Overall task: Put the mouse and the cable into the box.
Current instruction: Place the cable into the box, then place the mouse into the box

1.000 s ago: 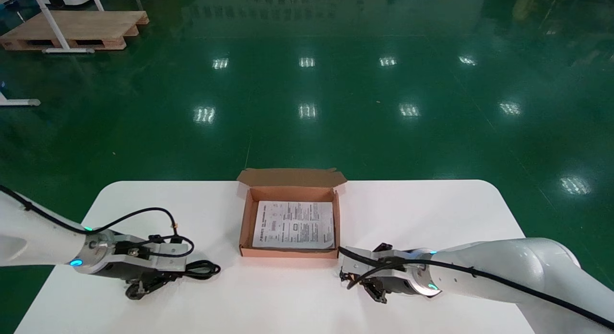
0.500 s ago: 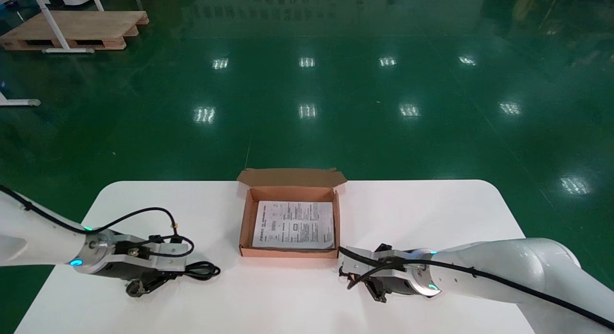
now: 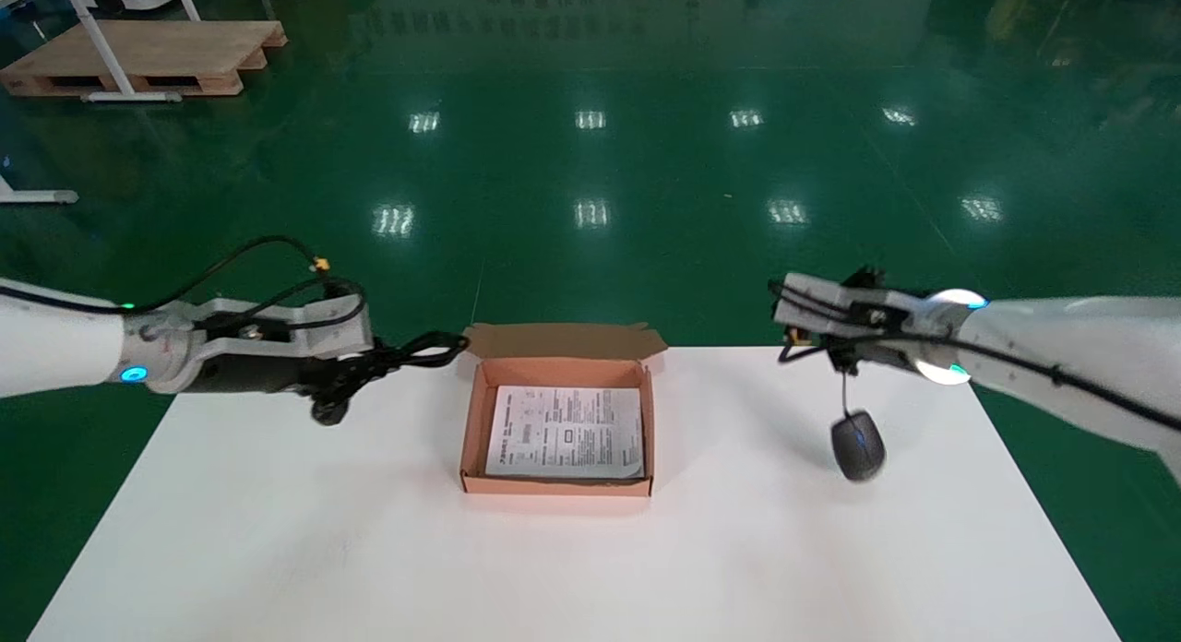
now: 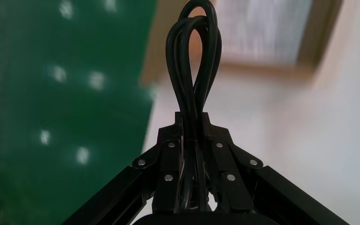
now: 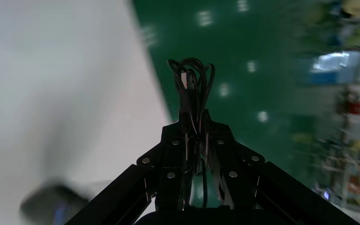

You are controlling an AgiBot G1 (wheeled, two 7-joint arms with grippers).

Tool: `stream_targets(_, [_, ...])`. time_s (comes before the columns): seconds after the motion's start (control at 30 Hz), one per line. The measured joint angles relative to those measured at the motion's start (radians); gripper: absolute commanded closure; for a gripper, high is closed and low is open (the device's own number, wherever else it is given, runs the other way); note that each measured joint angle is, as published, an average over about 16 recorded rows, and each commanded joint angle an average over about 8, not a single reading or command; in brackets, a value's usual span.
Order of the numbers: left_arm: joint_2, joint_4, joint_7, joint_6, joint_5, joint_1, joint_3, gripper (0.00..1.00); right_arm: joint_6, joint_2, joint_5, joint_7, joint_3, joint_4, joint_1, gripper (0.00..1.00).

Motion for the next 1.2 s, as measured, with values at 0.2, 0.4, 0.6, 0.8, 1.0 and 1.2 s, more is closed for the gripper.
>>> stream_targets(0.2, [0.069, -0.019, 0.054, -0.014, -0.087, 0.025, -0.057, 1.0, 0.006, 0.032, -0.01, 0.048, 0.033, 0.047, 0.056, 1.0])
stream_targets(0.4, [0.119, -0.021, 0.083, -0.038, -0.133, 0.05, -0.087, 1.0, -0.004, 0.046, -0.004, 0.072, 0.049, 0.081, 0.078, 1.0])
stream_targets(0.6, [0.13, -0.027, 0.098, -0.044, -0.141, 0.057, -0.092, 1.0, -0.01, 0.05, 0.0, 0.074, 0.052, 0.09, 0.079, 1.0])
stream_targets(0.8, [0.141, -0.068, 0.167, -0.056, -0.126, 0.076, -0.078, 1.0, -0.01, 0.047, 0.0, 0.074, 0.051, 0.086, 0.076, 1.0])
stream_targets(1.0, [0.164, -0.138, 0.291, -0.089, -0.117, 0.129, -0.045, 1.0, -0.009, 0.047, 0.0, 0.073, 0.051, 0.085, 0.076, 1.0])
stream_targets(1.2, [0.18, -0.192, 0.4, -0.144, -0.118, 0.188, 0.006, 1.0, -0.009, 0.047, 0.0, 0.073, 0.051, 0.085, 0.076, 1.0])
